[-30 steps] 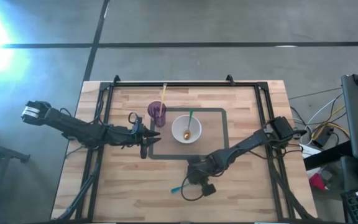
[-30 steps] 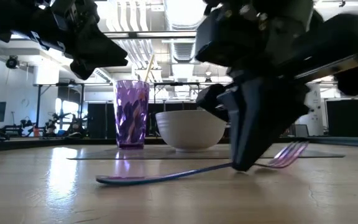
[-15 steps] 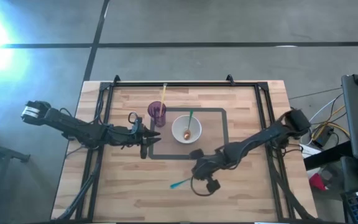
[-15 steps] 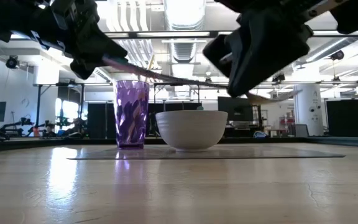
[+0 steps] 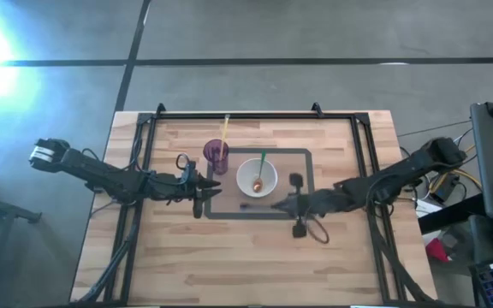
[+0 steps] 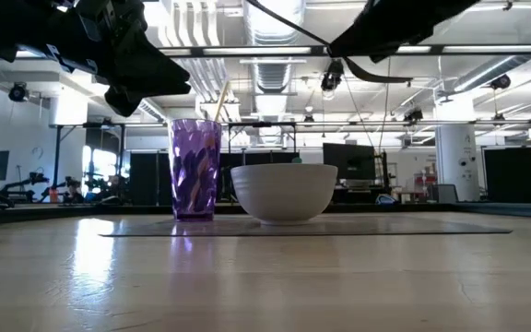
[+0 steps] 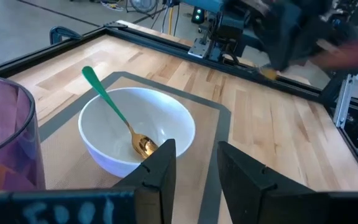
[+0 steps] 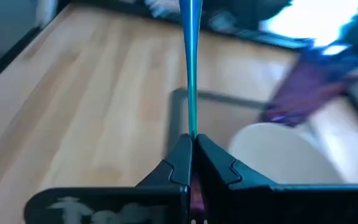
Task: Pick & Place Utensil
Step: Put the blue fork into the white bowl on the brown placemat
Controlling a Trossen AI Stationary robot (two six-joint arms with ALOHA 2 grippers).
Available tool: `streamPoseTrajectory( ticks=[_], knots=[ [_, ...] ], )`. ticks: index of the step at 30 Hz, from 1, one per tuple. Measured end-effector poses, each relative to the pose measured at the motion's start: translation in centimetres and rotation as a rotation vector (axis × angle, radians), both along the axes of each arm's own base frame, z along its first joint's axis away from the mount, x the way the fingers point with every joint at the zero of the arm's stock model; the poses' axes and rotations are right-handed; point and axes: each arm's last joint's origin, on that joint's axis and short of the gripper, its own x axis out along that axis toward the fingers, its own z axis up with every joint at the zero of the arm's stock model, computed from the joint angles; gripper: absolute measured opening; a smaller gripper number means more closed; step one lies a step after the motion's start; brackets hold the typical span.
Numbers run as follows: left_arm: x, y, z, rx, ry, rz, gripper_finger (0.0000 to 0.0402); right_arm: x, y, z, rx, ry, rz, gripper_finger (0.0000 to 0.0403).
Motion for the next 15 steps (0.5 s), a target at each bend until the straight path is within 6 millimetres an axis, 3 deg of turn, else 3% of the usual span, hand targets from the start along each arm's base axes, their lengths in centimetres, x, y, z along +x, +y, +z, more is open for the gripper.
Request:
streamPoseTrajectory(
  ticks=[7, 15],
  knots=[
    [0.0, 0.0, 0.0, 0.004, -0.002, 0.002, 0.011, -1.5, -2.6, -1.1, 0.066, -0.2, -0.156, 0.0008],
    [-0.2, 0.1, 0.5, 0.042, -0.03, 0.009, 0.011, -1.0, -4.6, -2.8, 0.145, -0.307, -0.291, 0.0008]
  ],
)
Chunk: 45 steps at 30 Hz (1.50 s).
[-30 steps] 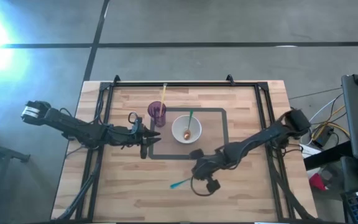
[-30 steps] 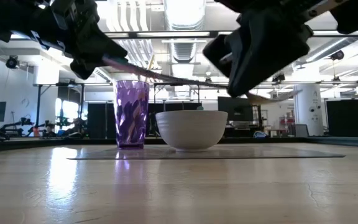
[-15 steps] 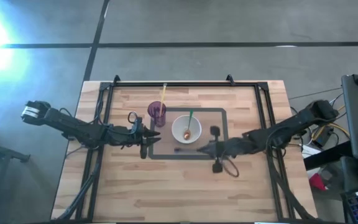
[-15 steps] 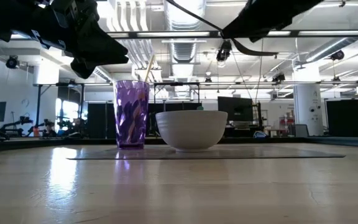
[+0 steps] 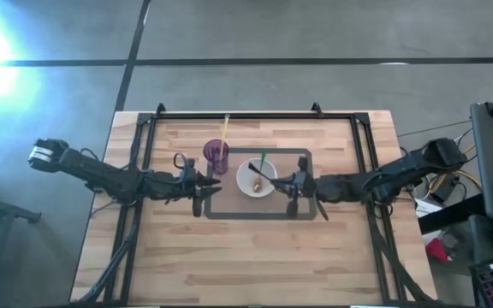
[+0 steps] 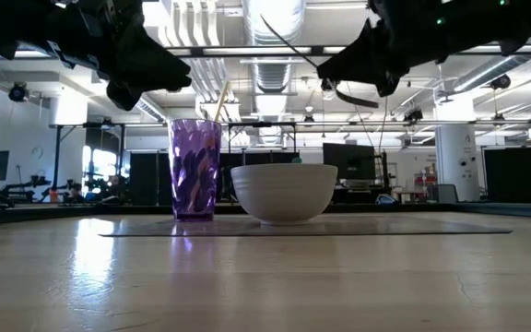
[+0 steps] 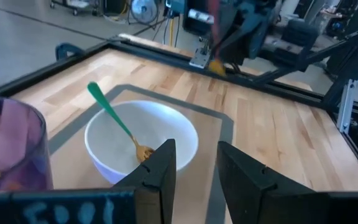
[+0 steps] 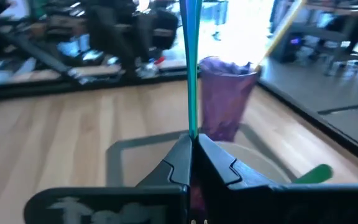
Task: Pick & Place Utensil
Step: Put the blue fork into the white bowl on the brown placemat
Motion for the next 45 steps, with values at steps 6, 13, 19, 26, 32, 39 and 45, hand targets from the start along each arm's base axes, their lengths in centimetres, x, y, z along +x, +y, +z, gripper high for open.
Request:
streamPoseTrajectory(
  ticks=[6, 13, 19, 26, 32, 39, 45],
  knots=[
    [-0.2, 0.1, 0.4, 0.017, -0.021, 0.024, 0.011, 1.4, -0.5, -1.1, 0.017, -0.064, -0.163, 0.0008],
    [-0.3, 0.2, 0.7, 0.06, -0.033, 0.035, 0.011, 3.0, -0.5, -2.5, 0.076, -0.175, -0.316, 0.0008],
    [-0.6, 0.4, 1.1, 0.069, -0.053, 0.042, 0.011, 4.0, -0.8, -4.0, 0.101, -0.25, -0.337, 0.0008],
    [-0.6, 0.4, 1.6, 0.089, -0.092, 0.048, 0.011, 5.5, -1.5, -5.9, 0.113, -0.209, -0.389, 0.0008],
    [-0.6, 0.4, 1.6, 0.094, -0.095, 0.054, 0.011, 7.1, -1.5, -6.5, 0.083, -0.184, -0.392, 0.0008],
    [-0.6, 0.4, 1.6, 0.095, -0.094, 0.054, 0.011, 8.1, -1.7, -6.6, 0.061, -0.118, -0.41, 0.0008],
    [-0.6, 0.4, 1.6, 0.095, -0.094, 0.054, 0.011, 8.9, -2.0, -7.2, 0.047, -0.076, -0.417, 0.0008]
  ],
)
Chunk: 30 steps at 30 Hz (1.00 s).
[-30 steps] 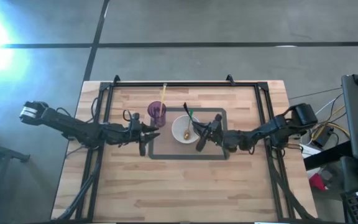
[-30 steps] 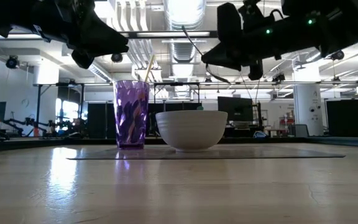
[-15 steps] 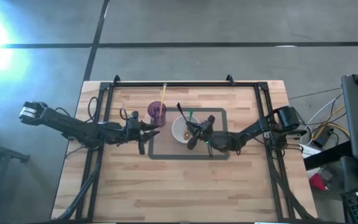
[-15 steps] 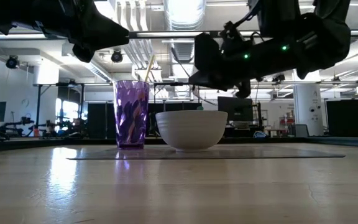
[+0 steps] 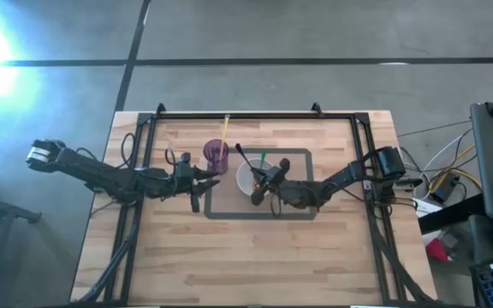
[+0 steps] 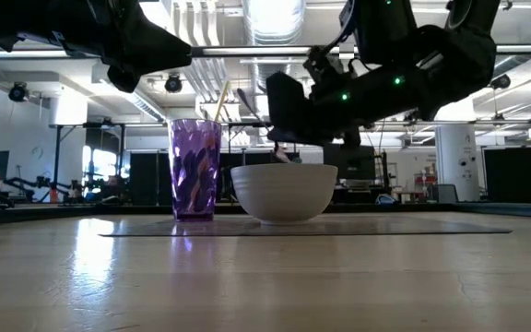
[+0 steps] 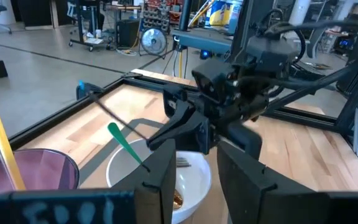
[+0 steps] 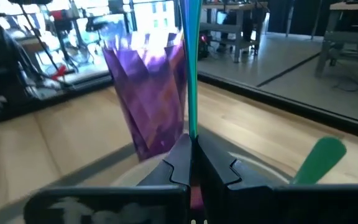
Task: Pick & Place Utensil
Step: Put the blue fork into the white bowl on the brown placemat
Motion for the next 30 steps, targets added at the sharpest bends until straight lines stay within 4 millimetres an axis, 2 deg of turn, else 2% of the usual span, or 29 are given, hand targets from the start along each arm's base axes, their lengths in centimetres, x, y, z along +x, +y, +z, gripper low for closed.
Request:
streamPoseTrajectory(
  ticks=[12, 30],
  knots=[
    [0.0, 0.0, 0.0, -0.002, 0.002, 0.0, 0.011, 2.0, 0.1, -2.1, -0.007, 0.055, -0.001, 0.0008],
    [0.0, 0.0, -0.2, -0.007, 0.017, 0.001, 0.011, 3.1, -0.2, -2.3, -0.021, 0.212, -0.014, 0.0008]
  ],
)
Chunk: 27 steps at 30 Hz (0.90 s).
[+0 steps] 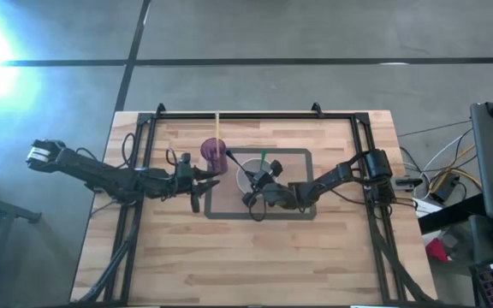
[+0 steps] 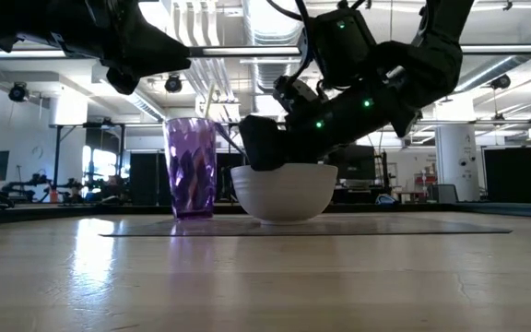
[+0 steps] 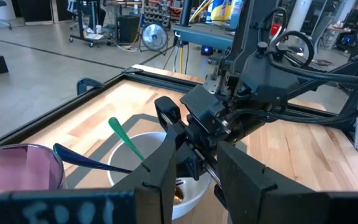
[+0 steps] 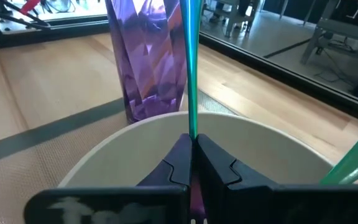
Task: Pick & Place Utensil
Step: Put the blue fork into the white bowl on the brown placemat
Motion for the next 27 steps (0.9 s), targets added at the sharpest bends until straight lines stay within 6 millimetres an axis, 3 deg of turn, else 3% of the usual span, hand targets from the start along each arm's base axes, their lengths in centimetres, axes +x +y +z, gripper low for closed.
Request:
streamPoseTrajectory(
  ticks=[17, 27],
  knots=[
    [0.1, 0.0, -0.1, -0.054, -0.007, 0.006, 0.011, -0.3, 0.5, 0.1, -0.014, -0.012, -0.044, 0.0008],
    [0.9, 0.0, -1.0, -0.128, -0.005, 0.085, 0.011, -0.8, 1.8, 2.3, -0.112, -0.011, -0.076, 0.0008]
  ],
)
